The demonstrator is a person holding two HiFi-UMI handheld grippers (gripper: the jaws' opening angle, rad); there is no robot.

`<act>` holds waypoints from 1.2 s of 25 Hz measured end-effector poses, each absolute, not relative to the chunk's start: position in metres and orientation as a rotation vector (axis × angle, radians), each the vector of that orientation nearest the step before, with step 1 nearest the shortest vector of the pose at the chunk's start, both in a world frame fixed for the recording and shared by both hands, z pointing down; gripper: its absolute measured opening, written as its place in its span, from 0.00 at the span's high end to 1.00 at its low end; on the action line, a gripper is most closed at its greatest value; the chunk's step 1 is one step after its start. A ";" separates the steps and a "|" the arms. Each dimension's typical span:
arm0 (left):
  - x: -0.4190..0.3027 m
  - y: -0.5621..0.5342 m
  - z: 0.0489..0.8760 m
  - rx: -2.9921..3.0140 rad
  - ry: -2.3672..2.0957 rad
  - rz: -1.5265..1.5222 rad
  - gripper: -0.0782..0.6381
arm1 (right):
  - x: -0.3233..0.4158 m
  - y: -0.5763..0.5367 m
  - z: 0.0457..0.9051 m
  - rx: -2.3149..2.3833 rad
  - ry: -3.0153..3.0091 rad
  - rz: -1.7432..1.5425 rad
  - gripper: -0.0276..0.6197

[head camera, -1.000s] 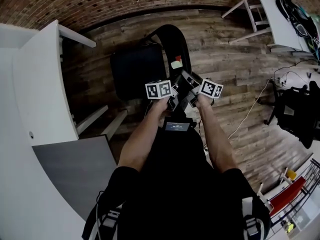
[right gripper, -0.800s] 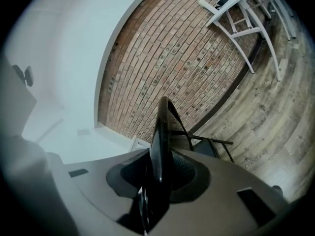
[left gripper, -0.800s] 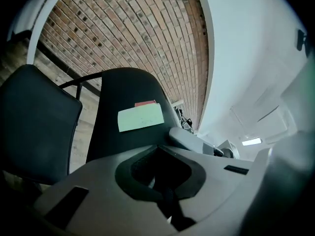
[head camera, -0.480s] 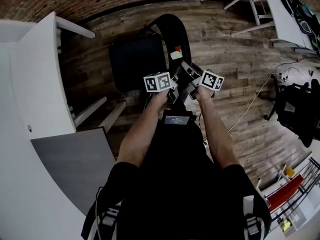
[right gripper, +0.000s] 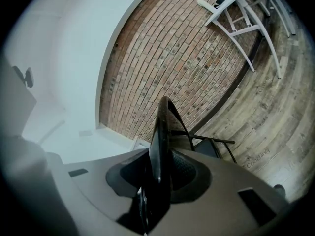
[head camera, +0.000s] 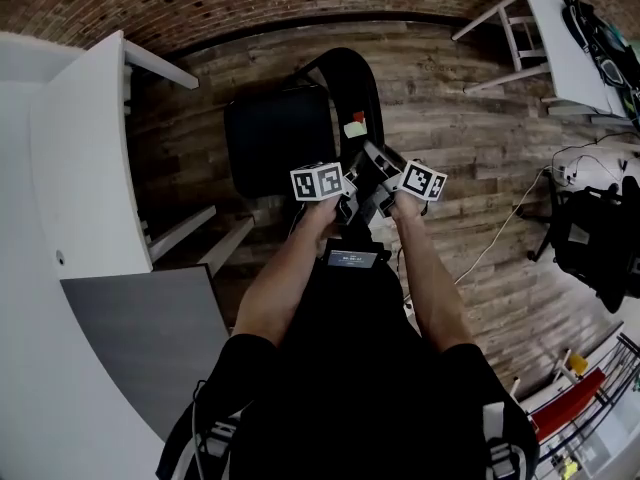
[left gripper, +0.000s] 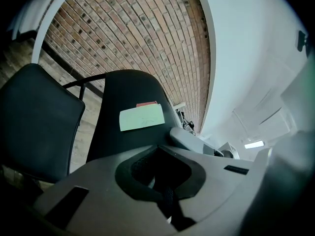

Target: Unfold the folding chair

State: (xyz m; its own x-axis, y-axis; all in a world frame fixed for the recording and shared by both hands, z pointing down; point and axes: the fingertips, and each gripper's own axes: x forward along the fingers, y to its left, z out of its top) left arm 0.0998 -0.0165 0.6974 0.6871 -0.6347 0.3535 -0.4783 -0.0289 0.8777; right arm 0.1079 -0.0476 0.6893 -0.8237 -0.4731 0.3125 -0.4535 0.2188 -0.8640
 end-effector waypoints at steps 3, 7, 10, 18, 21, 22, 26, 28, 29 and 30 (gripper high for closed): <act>0.100 -0.014 0.699 1.677 -0.909 -0.138 0.88 | 0.108 -0.044 0.691 -0.934 2.438 -1.717 0.79; 0.099 -0.015 0.697 1.677 -0.913 -0.126 0.88 | 0.107 -0.046 0.689 -0.963 2.453 -1.689 0.79; 0.098 -0.015 0.697 1.672 -0.927 -0.124 0.89 | 0.106 -0.047 0.689 -0.990 2.464 -1.676 0.79; 0.094 -0.019 0.694 1.696 -0.902 -0.103 0.89 | 0.103 -0.050 0.687 -1.035 2.447 -1.661 0.79; 0.090 -0.016 0.694 1.699 -0.906 -0.104 0.89 | 0.099 -0.046 0.688 -1.005 2.424 -1.677 0.79; 0.089 -0.016 0.695 1.694 -0.916 -0.107 0.89 | 0.099 -0.046 0.688 -0.991 2.424 -1.686 0.79; 0.090 -0.022 0.695 1.673 -0.957 -0.134 0.89 | 0.099 -0.053 0.688 -0.991 2.450 -1.692 0.79; 0.090 -0.026 0.696 1.672 -0.958 -0.138 0.89 | 0.099 -0.057 0.689 -0.986 2.461 -1.692 0.79; 0.090 -0.027 0.697 1.672 -0.952 -0.141 0.89 | 0.099 -0.058 0.689 -0.981 2.463 -1.694 0.79; 0.090 -0.028 0.697 1.673 -0.944 -0.147 0.89 | 0.099 -0.059 0.689 -0.976 2.465 -1.694 0.79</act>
State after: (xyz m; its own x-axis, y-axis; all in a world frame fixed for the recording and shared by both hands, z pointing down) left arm 0.0905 -0.0280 0.6971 0.6687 -0.6452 0.3695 -0.5018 -0.0249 0.8647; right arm 0.0989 -0.0591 0.6894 -0.8076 -0.4835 0.3375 -0.4883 0.2275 -0.8425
